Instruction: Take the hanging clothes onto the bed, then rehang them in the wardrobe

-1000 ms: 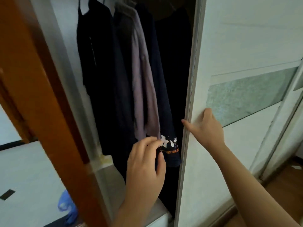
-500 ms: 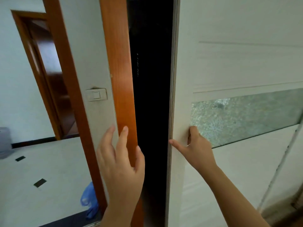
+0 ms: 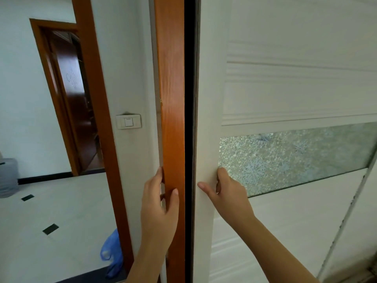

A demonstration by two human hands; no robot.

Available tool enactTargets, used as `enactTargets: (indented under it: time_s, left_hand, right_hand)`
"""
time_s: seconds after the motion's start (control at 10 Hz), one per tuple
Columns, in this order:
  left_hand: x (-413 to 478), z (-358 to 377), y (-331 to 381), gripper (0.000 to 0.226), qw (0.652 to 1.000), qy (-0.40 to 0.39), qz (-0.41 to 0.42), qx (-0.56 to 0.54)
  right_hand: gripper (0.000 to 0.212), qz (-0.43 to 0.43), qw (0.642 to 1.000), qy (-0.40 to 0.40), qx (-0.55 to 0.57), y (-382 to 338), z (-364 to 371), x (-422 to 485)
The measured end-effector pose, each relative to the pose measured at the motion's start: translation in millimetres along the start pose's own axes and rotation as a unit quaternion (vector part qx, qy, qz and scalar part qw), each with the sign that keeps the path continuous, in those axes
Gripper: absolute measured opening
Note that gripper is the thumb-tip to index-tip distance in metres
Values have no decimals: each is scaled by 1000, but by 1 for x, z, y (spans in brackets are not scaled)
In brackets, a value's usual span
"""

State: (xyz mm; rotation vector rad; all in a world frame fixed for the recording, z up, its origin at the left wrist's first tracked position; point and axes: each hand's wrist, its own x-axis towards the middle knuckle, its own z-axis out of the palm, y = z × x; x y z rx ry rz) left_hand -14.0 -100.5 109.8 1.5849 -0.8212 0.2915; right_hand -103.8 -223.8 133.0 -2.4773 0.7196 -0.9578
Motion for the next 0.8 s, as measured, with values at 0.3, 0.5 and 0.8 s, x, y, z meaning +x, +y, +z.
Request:
enactTargets:
  time_s: [0.3,0.5,0.8]
  left_hand:
    - [1,-2,-6,46,1000,-4,-2,-9]
    - [-1,0,-7,39,1000,7,-10,-19]
    - [12,-16,-7,36,997,-24,-55,-55]
  right_hand:
    - [32,-15,1000,3,18,-10,22,-7]
    - [29,-23,999,12,28,-10,21,-11]
    - [14,14,994,-39,97,6,11,-11]
